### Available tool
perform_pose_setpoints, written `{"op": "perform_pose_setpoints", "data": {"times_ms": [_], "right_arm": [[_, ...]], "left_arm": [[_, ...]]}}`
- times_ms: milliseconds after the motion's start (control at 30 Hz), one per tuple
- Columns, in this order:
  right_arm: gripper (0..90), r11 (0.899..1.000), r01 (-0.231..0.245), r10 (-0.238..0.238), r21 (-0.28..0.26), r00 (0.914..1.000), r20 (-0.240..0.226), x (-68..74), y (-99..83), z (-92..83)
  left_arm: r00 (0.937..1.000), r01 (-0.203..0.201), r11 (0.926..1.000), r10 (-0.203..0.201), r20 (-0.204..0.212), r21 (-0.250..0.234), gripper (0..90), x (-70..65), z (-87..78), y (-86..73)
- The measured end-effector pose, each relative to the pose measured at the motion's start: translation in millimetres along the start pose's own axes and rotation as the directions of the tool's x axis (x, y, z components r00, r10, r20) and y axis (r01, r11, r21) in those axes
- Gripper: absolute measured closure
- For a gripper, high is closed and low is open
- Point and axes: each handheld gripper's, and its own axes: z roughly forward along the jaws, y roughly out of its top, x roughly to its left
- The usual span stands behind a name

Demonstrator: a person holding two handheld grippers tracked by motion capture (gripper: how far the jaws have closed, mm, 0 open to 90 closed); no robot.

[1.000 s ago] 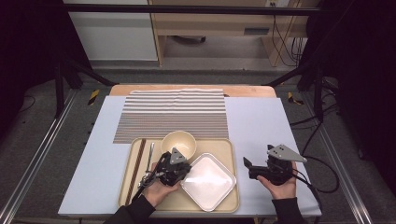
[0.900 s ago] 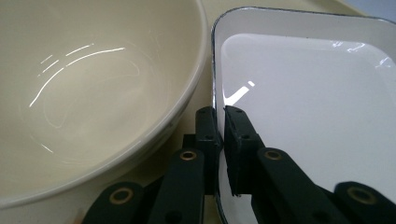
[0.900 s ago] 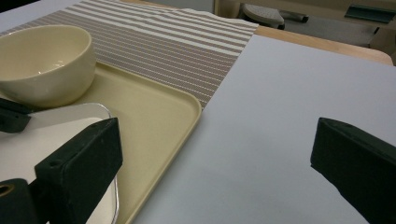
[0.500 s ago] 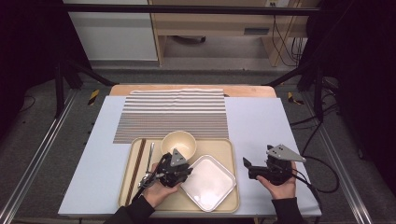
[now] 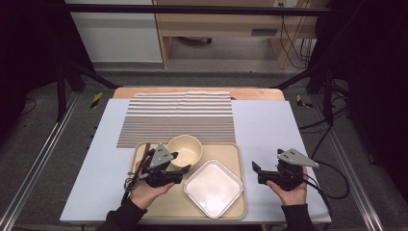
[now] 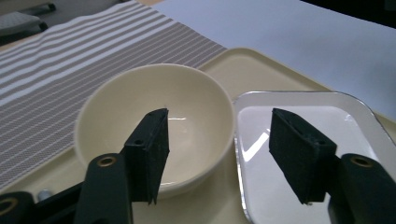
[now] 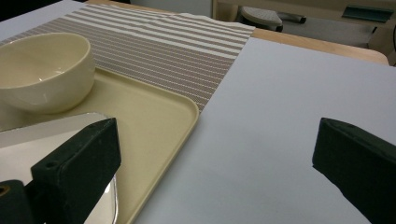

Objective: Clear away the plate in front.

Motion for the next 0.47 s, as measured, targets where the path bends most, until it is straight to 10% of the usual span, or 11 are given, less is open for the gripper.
{"op": "perform_pose_setpoints", "data": {"times_ms": [467], "right_arm": [[1.7,1.0,-0.01,0.009,0.027,0.9999,0.014,-4.0,-2.8,1.7]], "left_arm": [[0.9981,0.025,0.9972,-0.029,-0.055,-0.071,24.8,57.2,-18.2,-17.9]]}}
